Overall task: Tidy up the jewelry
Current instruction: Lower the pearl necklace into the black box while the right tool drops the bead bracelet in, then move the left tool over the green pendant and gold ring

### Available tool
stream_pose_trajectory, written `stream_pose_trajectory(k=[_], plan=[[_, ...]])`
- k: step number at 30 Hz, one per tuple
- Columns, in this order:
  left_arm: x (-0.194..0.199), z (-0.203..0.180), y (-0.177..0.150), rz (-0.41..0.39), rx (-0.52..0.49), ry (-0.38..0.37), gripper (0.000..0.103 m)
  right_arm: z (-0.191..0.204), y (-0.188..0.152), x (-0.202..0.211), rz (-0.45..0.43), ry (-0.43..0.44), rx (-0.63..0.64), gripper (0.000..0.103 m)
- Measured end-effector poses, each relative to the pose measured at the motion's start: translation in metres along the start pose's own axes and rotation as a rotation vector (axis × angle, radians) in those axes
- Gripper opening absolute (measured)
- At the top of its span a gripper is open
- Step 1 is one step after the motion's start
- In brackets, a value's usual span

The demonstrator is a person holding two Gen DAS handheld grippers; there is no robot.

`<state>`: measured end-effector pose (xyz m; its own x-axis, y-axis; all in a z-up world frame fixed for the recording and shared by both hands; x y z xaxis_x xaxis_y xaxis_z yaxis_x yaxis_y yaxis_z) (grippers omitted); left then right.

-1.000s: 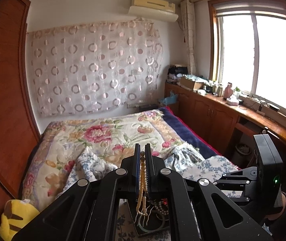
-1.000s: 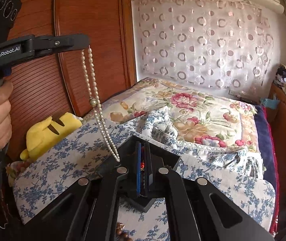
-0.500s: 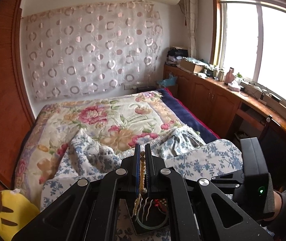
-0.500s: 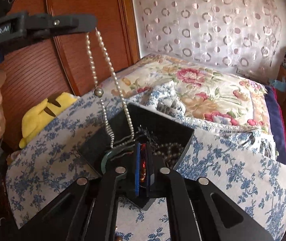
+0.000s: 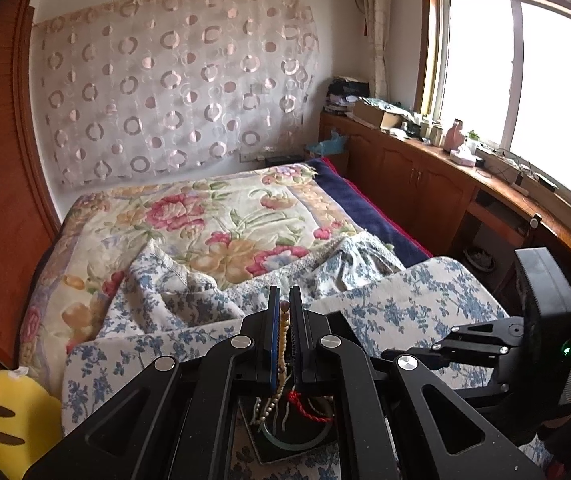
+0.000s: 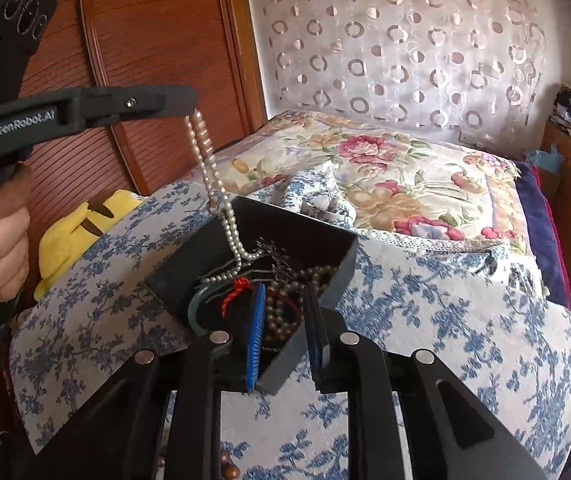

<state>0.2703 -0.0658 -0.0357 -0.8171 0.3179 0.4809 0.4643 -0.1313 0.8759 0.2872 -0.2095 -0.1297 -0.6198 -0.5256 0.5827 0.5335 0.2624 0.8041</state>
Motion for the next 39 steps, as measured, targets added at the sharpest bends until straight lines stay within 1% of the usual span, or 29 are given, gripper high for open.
stream_pose_trajectory(k=[5,10,13,22,23,27,28,32,35,37,39], plan=[[-0.004,-0.005,-0.016,0.027,-0.001,-0.007,0.004,-0.004,-0.008,0.008,-0.002,-0.007,-0.015,0.021],[-0.015,-0.006,-0.045,0.09,0.011,-0.01,0.004,-0.003,-0.02,0.017,0.0,-0.021,-0.019,0.021],[-0.019,-0.006,-0.056,0.111,0.013,-0.007,0.004,-0.001,-0.025,0.019,0.004,-0.022,-0.022,0.021],[-0.012,-0.009,-0.066,0.101,0.005,-0.002,0.005,0.008,-0.039,0.031,0.004,-0.048,-0.017,0.021],[-0.01,-0.009,-0.067,0.099,0.005,-0.001,0.007,0.009,-0.04,0.032,0.003,-0.049,-0.015,0.021],[0.002,-0.008,-0.069,0.081,0.0,0.011,0.027,0.015,-0.049,0.038,0.007,-0.059,-0.007,0.021],[0.006,-0.008,-0.07,0.074,-0.002,0.014,0.028,0.015,-0.05,0.039,0.009,-0.062,-0.005,0.021],[0.019,-0.007,-0.074,0.056,-0.001,0.023,0.041,0.021,-0.065,0.043,0.024,-0.072,0.0,0.021],[0.029,-0.008,-0.081,0.048,0.0,0.025,0.049,0.025,-0.077,0.046,0.029,-0.077,-0.007,0.021],[0.034,-0.009,-0.088,0.049,0.001,0.025,0.051,0.027,-0.084,0.047,0.033,-0.078,-0.012,0.021],[0.039,-0.011,-0.097,0.051,0.003,0.024,0.058,0.032,-0.091,0.047,0.044,-0.077,-0.013,0.021]])
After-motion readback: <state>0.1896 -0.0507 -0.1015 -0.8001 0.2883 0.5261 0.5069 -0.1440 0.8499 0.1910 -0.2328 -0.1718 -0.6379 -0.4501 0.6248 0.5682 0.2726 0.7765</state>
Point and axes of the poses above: each gripper's, at about its wrist camera, not at the fingertips, and x roughly against the way its jaws point, z to its left, y to its top, the point moved 8 cm from there along -x, roughly the way its jaws point, and after that the axes turned 7 degrees about -z, right-handed, at the moved point
